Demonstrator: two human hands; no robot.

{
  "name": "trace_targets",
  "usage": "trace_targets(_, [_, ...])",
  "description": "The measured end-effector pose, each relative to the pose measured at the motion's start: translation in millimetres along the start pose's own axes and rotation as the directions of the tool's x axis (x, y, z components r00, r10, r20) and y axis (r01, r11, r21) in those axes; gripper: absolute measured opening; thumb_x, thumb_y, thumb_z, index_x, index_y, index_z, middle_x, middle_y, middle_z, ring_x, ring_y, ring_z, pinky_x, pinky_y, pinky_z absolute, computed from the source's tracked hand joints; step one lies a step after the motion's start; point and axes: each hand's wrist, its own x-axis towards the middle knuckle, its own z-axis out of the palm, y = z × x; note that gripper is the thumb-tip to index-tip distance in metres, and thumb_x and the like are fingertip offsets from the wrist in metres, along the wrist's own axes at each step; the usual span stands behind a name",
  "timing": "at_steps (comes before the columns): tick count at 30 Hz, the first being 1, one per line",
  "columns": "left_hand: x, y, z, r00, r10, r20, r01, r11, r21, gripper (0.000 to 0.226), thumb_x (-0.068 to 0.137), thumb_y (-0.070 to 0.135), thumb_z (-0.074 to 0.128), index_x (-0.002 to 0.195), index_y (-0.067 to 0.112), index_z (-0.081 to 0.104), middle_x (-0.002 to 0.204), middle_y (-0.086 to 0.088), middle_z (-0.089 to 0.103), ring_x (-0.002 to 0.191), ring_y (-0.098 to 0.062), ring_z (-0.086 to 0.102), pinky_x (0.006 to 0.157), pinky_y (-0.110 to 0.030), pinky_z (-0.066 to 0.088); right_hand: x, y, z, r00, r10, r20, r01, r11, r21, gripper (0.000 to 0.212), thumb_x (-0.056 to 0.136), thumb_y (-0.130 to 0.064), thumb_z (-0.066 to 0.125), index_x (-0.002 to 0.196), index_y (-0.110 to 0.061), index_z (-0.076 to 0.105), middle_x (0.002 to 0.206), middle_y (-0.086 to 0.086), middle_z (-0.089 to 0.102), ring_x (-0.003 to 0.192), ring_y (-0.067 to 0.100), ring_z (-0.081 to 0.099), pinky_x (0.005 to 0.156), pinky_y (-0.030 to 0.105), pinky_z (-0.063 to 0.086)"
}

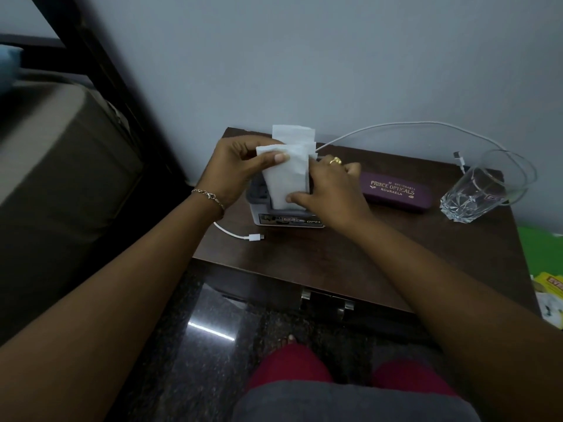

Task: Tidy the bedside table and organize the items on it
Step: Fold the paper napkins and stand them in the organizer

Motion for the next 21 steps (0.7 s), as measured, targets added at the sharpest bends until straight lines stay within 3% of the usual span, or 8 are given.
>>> trace_targets(5, [-4.9, -6.0, -2.8, 0.998, -0.028, -0.060, 0.026, 0.999, -0.028, 0.017, 0.079, 0.007, 0.068, 0.096, 0.008, 0.069, 0.077, 0.018, 0.072, 0.080, 0.001, 0.064, 0.071, -0.014, 0.049, 3.6, 3.4, -5.1, 0.998, -0.020, 0.061, 0.022, 0.999, -0.027, 0.047, 0.079, -0.037, 0.066, 0.121, -0.026, 0.050, 0.106, 0.007, 0.061, 0.107, 0.026, 0.049, 0.077, 0.036, 0.019])
trace_targets(10, [-4.8, -4.8, 6.0, 1.000, -0.011, -0.023, 0.012, 0.999, 0.043, 0.025, 0.077, 0.009, 0.071, 0.102, 0.013, 0.068, 0.094, 0.005, 0.070, 0.086, -0.001, 0.065, 0.077, -0.017, 0.051, 3.1, 2.6, -1.1, 0.991, 0.002, 0.131, 0.002, 1.000, -0.030, 0.045, 0.078, -0.035, 0.066, 0.120, -0.023, 0.054, 0.111, 0.008, 0.065, 0.108, 0.030, 0.053, 0.085, 0.037, 0.029])
trace_targets(12, [-5.5, -8.5, 2.7, 1.000, 0.001, -0.031, 0.002, 0.995, 0.095, 0.026, 0.076, 0.013, 0.073, 0.102, 0.015, 0.069, 0.100, -0.001, 0.070, 0.094, -0.012, 0.066, 0.083, -0.026, 0.054, 1.6, 3.8, -2.3, 0.988, 0.063, 0.143, -0.082, 0.988, 0.127, 0.048, 0.076, -0.037, 0.068, 0.121, -0.025, 0.055, 0.112, 0.005, 0.066, 0.106, 0.028, 0.056, 0.091, 0.040, 0.039])
trace_targets(15, [-12.4, -17.9, -5.8, 0.995, -0.044, -0.088, 0.053, 0.994, 0.096, 0.026, 0.075, 0.016, 0.074, 0.100, 0.021, 0.069, 0.100, -0.006, 0.071, 0.096, -0.020, 0.066, 0.088, -0.031, 0.054, 1.3, 8.7, -2.4, 0.984, 0.155, 0.088, -0.178, 0.887, 0.426, 0.039, 0.074, -0.037, 0.071, 0.111, -0.027, 0.064, 0.104, -0.001, 0.070, 0.094, 0.017, 0.065, 0.084, 0.042, 0.053])
trace_targets(21, [-26.2, -29.5, -0.7, 0.984, -0.097, -0.152, 0.122, 0.978, 0.168, 0.013, 0.075, 0.014, 0.073, 0.088, 0.017, 0.071, 0.084, 0.007, 0.070, 0.079, -0.002, 0.063, 0.076, -0.014, 0.050, -0.6, 14.2, 6.6, 0.978, 0.196, 0.075, -0.209, 0.878, 0.431, 0.029, 0.078, -0.035, 0.069, 0.105, -0.024, 0.069, 0.098, -0.001, 0.072, 0.090, 0.016, 0.066, 0.078, 0.041, 0.055])
